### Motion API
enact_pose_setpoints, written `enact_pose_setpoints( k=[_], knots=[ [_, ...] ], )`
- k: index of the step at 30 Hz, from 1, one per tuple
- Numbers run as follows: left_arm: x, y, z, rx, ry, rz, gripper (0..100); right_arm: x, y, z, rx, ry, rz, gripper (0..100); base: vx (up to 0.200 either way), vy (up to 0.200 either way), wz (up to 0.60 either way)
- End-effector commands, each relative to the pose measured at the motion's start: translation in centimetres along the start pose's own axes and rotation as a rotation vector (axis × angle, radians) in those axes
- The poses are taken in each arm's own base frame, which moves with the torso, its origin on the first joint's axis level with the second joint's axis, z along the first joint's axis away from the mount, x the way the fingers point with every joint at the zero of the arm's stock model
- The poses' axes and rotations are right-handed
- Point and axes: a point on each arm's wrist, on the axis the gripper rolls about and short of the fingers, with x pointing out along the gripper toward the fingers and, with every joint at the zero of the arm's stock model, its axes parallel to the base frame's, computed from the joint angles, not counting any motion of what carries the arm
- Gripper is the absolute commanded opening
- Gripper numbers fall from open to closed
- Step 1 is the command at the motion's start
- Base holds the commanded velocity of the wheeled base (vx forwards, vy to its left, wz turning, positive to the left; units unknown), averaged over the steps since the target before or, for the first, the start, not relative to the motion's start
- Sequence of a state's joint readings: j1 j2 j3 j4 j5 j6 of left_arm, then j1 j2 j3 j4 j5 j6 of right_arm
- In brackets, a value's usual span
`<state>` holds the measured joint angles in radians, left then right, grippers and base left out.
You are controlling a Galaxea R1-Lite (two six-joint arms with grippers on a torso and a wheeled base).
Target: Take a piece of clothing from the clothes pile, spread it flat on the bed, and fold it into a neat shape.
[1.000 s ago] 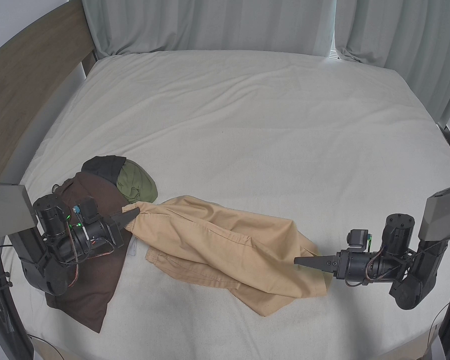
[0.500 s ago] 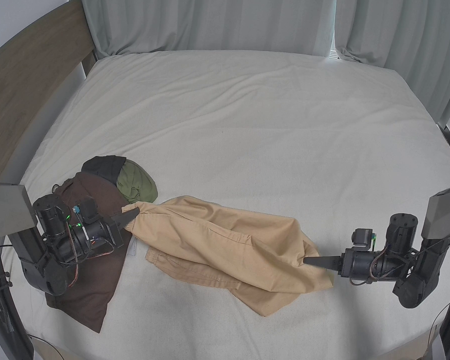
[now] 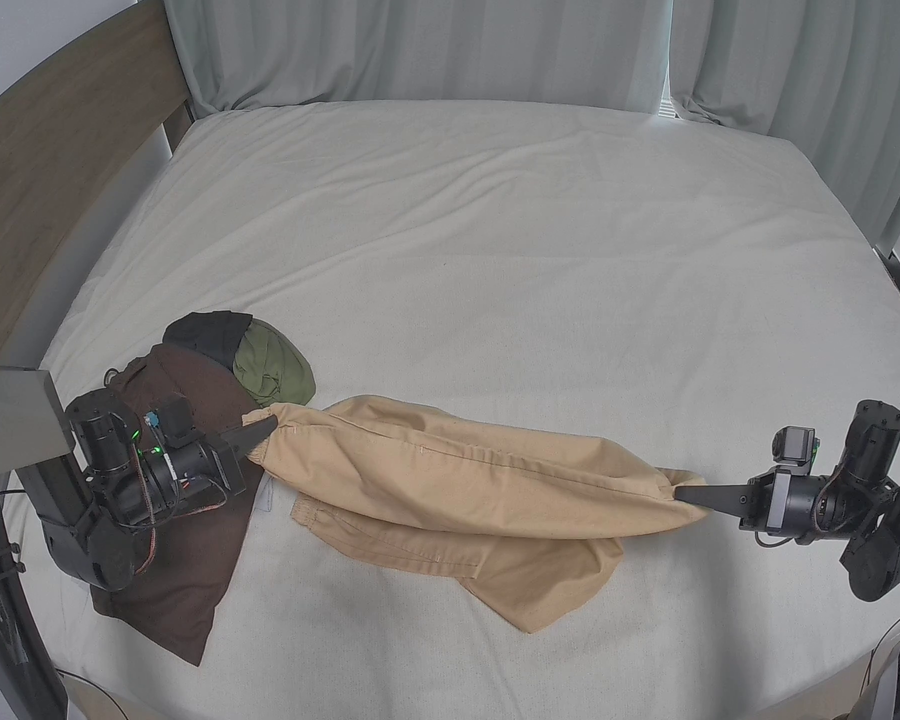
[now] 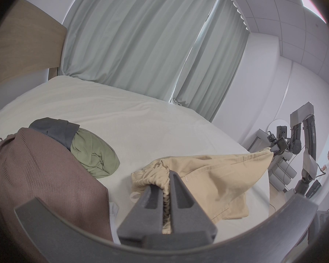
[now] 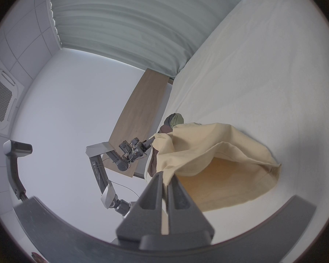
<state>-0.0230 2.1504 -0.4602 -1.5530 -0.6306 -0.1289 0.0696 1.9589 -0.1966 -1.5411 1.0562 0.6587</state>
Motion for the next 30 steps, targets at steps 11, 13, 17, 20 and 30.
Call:
enact_pose_setpoints(
  k=[11,13,17,20,30],
  knots=[
    [0.0,0.1,-0.1,-0.002,0.003,0.002,0,0.3,-0.3,0.0,-0.016,0.008,0.004,100,0.000,0.000,0.00],
    [0.0,0.1,-0.1,-0.002,0.000,0.002,0,0.8,-0.5,-0.3,-0.008,0.028,0.013,100,0.000,0.000,0.00],
    [-0.1,0.0,-0.1,-0.001,0.000,0.002,0,2.4,-1.2,-1.2,0.017,0.082,0.030,100,0.000,0.000,0.00],
    [-0.1,0.0,0.0,-0.001,-0.001,0.002,0,2.8,-2.0,-1.9,0.012,0.107,0.023,100,0.000,0.000,0.00],
    [-0.2,0.1,0.0,-0.002,-0.002,0.005,0,2.2,-5.0,-3.1,-0.037,0.065,-0.148,100,0.000,0.000,0.00]
  ],
)
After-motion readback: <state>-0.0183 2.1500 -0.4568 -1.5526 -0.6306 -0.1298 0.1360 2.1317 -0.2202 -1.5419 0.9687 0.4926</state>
